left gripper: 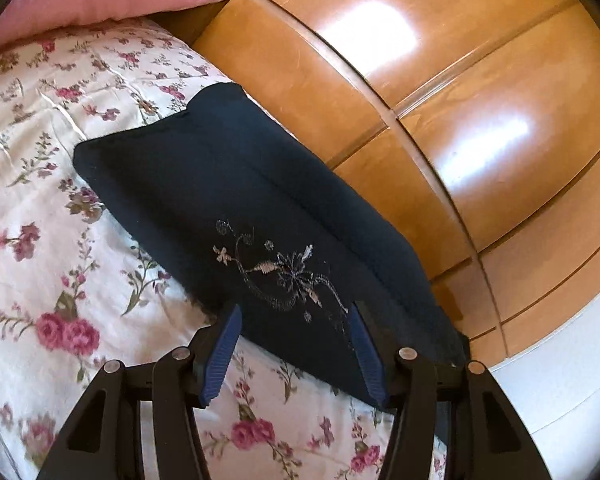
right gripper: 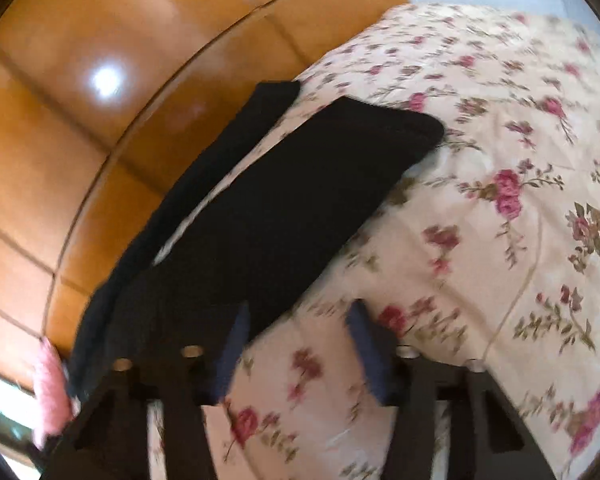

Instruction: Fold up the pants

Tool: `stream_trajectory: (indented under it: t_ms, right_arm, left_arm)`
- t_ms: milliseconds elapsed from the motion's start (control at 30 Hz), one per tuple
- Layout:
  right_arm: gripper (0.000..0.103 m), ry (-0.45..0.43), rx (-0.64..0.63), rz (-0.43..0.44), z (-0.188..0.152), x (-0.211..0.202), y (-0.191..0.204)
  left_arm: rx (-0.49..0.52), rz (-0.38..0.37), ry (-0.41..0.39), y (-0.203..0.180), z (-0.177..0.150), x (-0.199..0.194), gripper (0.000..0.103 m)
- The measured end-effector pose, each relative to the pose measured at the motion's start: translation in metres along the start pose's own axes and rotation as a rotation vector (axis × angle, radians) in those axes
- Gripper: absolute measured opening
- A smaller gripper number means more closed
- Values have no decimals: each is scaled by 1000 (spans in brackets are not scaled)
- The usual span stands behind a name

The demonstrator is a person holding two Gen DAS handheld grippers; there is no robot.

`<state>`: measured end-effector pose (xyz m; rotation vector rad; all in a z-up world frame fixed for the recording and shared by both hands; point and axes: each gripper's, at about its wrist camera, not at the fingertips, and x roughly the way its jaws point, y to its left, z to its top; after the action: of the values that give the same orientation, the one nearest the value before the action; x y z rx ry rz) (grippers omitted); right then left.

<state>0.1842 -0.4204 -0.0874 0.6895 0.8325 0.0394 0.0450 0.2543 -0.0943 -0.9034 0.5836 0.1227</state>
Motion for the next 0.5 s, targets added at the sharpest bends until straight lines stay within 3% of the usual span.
stream_trajectory:
  t_ms: [300,433,500]
  right_arm:
    - [43,-25,145,83,33,25,-18]
    - [22,-28,151,80,37,36,-23]
    - [16,-41,137,93,34,35,-25]
  left_arm:
    - [-43,-60,-28,20,13,22,47]
    - [-84,-64,-37,31,20,29,31]
    - [-117,-57,-37,35,22,32,22]
